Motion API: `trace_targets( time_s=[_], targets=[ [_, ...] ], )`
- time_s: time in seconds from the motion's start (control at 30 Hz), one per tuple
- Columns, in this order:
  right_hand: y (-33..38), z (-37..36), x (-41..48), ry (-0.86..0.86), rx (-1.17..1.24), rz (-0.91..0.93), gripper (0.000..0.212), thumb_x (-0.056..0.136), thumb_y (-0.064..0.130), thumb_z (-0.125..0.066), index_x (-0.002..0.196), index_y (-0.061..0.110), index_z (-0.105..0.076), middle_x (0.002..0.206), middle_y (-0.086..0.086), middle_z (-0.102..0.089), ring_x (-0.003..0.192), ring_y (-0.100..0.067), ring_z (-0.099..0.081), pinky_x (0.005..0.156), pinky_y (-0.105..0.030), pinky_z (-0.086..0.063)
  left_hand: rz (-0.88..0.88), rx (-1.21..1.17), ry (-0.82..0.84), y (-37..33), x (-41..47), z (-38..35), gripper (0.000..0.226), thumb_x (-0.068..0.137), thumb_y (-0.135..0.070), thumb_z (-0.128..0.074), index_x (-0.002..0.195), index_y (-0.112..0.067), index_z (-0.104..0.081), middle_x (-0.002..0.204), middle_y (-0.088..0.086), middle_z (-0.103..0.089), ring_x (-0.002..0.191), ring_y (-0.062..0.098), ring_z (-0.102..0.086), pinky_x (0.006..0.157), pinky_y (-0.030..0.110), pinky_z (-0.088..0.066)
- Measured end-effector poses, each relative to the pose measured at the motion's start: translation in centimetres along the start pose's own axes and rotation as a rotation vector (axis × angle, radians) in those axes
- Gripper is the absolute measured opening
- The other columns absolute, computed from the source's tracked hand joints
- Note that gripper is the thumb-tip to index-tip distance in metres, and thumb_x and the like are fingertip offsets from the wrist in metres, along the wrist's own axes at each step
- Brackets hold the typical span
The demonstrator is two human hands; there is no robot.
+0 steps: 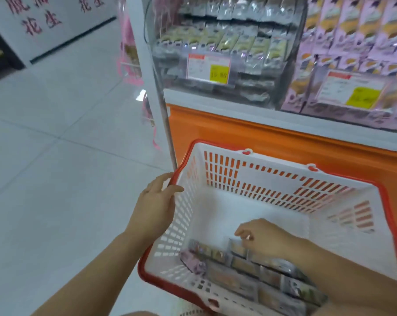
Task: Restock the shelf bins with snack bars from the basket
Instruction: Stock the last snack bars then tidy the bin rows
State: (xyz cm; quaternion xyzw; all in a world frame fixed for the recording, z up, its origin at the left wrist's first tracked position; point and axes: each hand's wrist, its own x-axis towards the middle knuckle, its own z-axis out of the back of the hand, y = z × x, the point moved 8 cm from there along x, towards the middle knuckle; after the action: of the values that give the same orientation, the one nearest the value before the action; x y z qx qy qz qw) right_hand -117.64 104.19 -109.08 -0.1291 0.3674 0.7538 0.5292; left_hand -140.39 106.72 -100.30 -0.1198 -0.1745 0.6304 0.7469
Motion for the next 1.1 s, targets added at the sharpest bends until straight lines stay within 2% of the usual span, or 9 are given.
trace_targets(
  time_s=[0.1, 0.2, 0.3, 0.4, 0.5, 0.6, 0.77, 0.9, 1.1],
  targets=[
    [-3.4, -3.6, 0.9, 0.130, -0.191, -0.204, 0.041, 0.097, 0.027, -0.046, 0.137, 0.020, -0.046, 0.140, -0.003, -0.047, 0.123, -0.021, -0.049, 0.099, -0.032, -0.043, 0.080, -0.127, -0.006, 0.5, -0.8, -1.2, 0.036, 0.089, -0.014, -0.040, 0.113, -0.013, -0.067, 0.127, 0.011, -0.056, 0.109, 0.032, -0.059, 0.090, 0.040, -0.048],
    [-6.3, -6.0, 1.2, 0.233, -0.280, -0.318, 0.038, 0.093, 0.015, -0.051, 0.131, 0.014, -0.052, 0.132, -0.006, -0.053, 0.115, -0.024, -0.054, 0.090, -0.032, -0.048, 0.094, -0.162, -0.029, 0.7, -0.6, -1.3, 0.031, 0.095, -0.009, -0.043, 0.114, -0.015, -0.067, 0.128, 0.008, -0.056, 0.112, 0.029, -0.055, 0.094, 0.041, -0.047],
    [-7.6, -6.6, 1.4, 0.187, -0.312, -0.330, 0.032, 0.086, 0.013, -0.057, 0.117, 0.017, -0.060, 0.119, -0.004, -0.060, 0.102, -0.020, -0.058, 0.071, -0.029, -0.045, 0.110, -0.182, -0.020, 0.9, -0.5, -1.3, 0.030, 0.095, -0.006, -0.046, 0.115, -0.017, -0.066, 0.129, 0.006, -0.054, 0.112, 0.027, -0.055, 0.094, 0.040, -0.046],
    [-6.2, -4.3, 1.2, 0.045, -0.195, -0.272, 0.022, 0.086, 0.017, -0.057, 0.107, 0.015, -0.064, 0.108, -0.002, -0.064, 0.095, -0.020, -0.060, 0.071, -0.029, -0.045, 0.049, -0.089, 0.077, 0.6, -0.3, -1.4, 0.036, 0.095, -0.015, -0.040, 0.123, -0.020, -0.061, 0.136, 0.009, -0.050, 0.116, 0.033, -0.054, 0.094, 0.048, -0.047],
    [-2.3, 0.9, -0.1, -0.118, 0.123, -0.153, 0.008, 0.083, 0.012, -0.055, 0.084, 0.004, -0.057, 0.084, -0.007, -0.058, 0.080, -0.023, -0.057, 0.066, -0.029, -0.040, 0.072, 0.144, 0.390, 0.7, 0.0, -1.8, 0.044, 0.102, -0.025, -0.028, 0.145, -0.034, -0.034, 0.160, 0.005, -0.010, 0.146, 0.033, -0.011, 0.113, 0.056, -0.022],
    [1.6, 6.9, -2.7, -0.251, 0.420, -0.069, 0.020, 0.085, 0.006, -0.061, 0.101, -0.004, -0.055, 0.102, -0.021, -0.060, 0.100, -0.034, -0.059, 0.088, -0.043, -0.046, 0.164, 0.233, 0.648, -0.4, 0.2, 0.2, 0.048, 0.103, -0.032, -0.031, 0.149, -0.039, -0.018, 0.160, 0.003, 0.008, 0.146, 0.029, 0.012, 0.117, 0.055, -0.005],
    [6.6, 14.6, -9.0, -0.425, 0.614, 0.108, 0.029, 0.079, -0.004, -0.066, 0.100, 0.014, -0.058, 0.102, -0.006, -0.066, 0.095, -0.020, -0.064, 0.080, -0.031, -0.051, 0.045, 0.054, 0.657, -8.0, 2.0, 7.1, 0.051, 0.101, -0.035, -0.038, 0.150, -0.025, -0.025, 0.157, 0.000, -0.023, 0.143, 0.020, -0.025, 0.117, 0.038, -0.021],
    [9.4, 18.1, -13.5, -0.464, 0.656, 0.206, 0.034, 0.078, -0.012, -0.063, 0.097, 0.017, -0.060, 0.091, 0.000, -0.066, 0.083, -0.011, -0.062, 0.067, -0.015, -0.046, 0.014, -0.131, 0.517, -13.5, 2.7, 12.1, 0.049, 0.102, -0.035, -0.038, 0.148, -0.022, -0.029, 0.156, -0.001, -0.025, 0.142, 0.018, -0.024, 0.113, 0.031, -0.019],
    [11.4, 22.1, -18.8, -0.570, 0.712, 0.308, 0.034, 0.074, -0.015, -0.067, 0.097, 0.011, -0.062, 0.086, 0.001, -0.069, 0.072, -0.001, -0.062, 0.062, -0.013, -0.046, 0.266, -0.912, 0.405, -15.7, 0.4, 12.9, 0.044, 0.097, -0.038, -0.050, 0.140, -0.031, -0.042, 0.136, -0.002, -0.051, 0.121, 0.020, -0.049, 0.094, 0.034, -0.041]
  ],
)
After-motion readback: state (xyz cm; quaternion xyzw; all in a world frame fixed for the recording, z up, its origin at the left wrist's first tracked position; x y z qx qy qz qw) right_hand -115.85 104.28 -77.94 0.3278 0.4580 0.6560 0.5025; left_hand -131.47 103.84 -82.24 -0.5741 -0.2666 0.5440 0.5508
